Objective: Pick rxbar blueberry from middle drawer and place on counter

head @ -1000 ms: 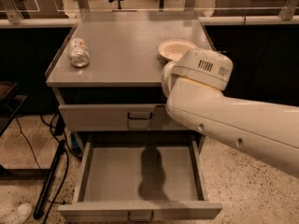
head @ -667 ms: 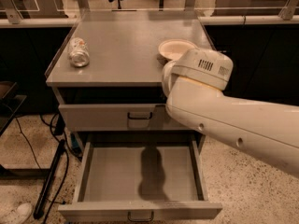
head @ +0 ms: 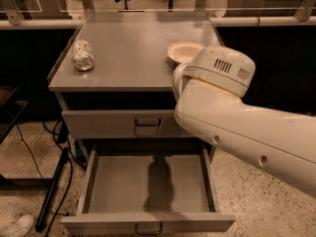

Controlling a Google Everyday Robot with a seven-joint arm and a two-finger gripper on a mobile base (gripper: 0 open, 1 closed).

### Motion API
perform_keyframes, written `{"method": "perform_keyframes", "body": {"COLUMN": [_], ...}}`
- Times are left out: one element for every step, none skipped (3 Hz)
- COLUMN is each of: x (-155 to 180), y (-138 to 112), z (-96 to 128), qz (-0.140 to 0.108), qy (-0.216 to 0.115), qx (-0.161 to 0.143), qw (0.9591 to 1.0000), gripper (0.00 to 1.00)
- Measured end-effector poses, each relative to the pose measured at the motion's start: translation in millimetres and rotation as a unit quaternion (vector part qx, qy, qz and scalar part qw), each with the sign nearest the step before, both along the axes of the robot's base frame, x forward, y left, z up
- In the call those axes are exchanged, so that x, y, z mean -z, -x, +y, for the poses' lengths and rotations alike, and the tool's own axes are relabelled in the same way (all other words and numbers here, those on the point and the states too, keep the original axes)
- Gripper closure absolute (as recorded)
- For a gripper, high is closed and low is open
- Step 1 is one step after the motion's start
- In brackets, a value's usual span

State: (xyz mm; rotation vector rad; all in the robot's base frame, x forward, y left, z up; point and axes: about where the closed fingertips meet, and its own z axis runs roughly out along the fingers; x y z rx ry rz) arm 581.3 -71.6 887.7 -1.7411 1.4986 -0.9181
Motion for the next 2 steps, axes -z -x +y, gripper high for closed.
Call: {"method": "perform_keyframes", "body": {"x": [0, -20], "y": [0, -10], "z": [0, 1], "qz": [0.0, -0.03], "qy": [0.0, 0.009], "qx": [0.0, -0.003], "qw": [1.0, 0.9995], "gripper": [1.0, 1.0]}}
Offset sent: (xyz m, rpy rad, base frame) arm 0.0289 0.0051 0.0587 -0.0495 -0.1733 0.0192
